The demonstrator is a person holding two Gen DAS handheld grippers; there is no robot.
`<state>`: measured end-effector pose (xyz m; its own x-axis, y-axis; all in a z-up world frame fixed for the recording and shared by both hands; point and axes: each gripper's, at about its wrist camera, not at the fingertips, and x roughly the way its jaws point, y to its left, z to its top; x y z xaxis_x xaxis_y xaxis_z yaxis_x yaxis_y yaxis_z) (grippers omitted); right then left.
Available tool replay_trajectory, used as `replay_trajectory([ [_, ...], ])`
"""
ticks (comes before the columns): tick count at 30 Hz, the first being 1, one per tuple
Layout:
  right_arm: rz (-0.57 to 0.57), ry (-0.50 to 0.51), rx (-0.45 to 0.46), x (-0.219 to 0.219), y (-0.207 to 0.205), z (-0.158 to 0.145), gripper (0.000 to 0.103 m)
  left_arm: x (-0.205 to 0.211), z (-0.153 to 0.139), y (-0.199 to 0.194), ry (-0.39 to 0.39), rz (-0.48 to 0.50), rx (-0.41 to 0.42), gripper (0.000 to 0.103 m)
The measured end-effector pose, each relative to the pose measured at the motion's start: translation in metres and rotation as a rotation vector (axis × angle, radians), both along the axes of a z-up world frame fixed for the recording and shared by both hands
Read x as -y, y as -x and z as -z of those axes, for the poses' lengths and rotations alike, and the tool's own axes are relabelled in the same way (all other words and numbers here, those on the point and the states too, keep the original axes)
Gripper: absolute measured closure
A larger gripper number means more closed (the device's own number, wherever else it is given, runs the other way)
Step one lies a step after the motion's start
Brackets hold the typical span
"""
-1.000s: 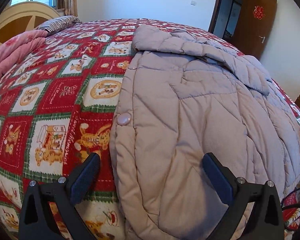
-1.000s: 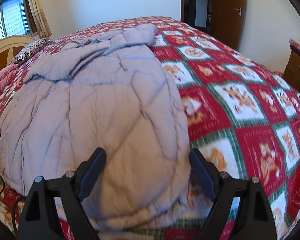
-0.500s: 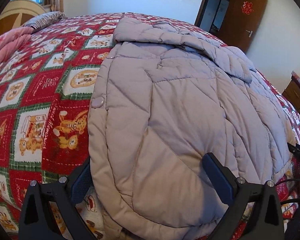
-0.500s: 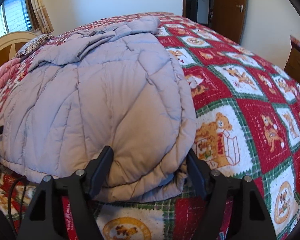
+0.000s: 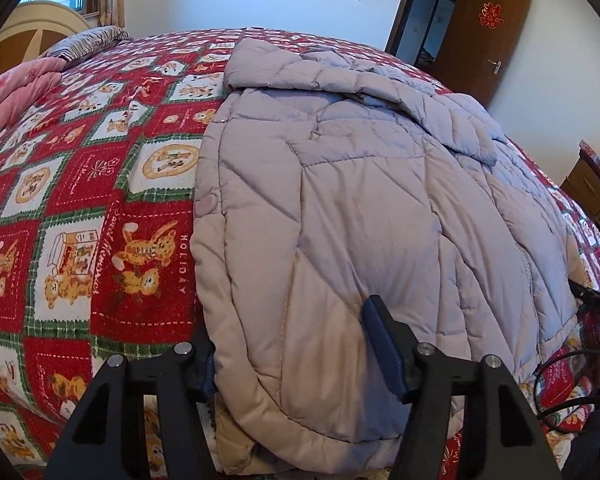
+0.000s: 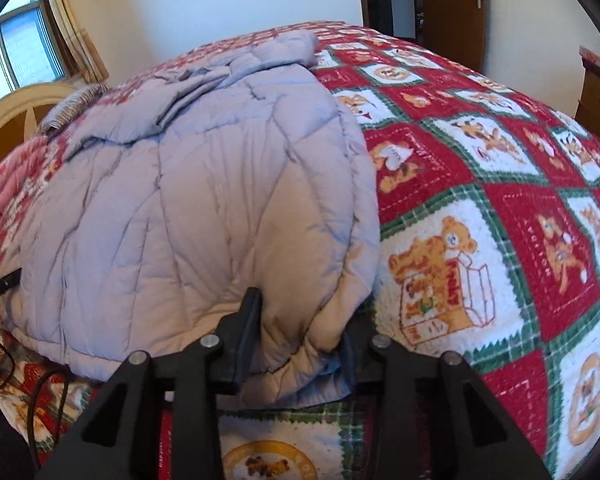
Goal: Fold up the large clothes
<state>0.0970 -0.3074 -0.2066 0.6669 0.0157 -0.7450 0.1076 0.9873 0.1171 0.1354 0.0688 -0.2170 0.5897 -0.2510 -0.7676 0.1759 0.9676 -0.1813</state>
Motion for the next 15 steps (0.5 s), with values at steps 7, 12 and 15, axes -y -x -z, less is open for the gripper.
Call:
replay_trajectory([
  [7, -0.024, -0.007, -0.008, 0.002, 0.001, -0.005, 0.085, -0.006, -0.020, 0.007, -0.040, 0.008, 0.042, 0.089],
  [12, -0.030, -0.029, 0.018, 0.003, 0.007, -0.015, 0.090, -0.012, -0.041, 0.018, -0.015, 0.033, 0.086, 0.093],
  [15, -0.037, -0.045, 0.034, 0.002, 0.012, -0.021, 0.091, -0.018, -0.052, 0.022, 0.033, 0.044, 0.104, 0.093],
])
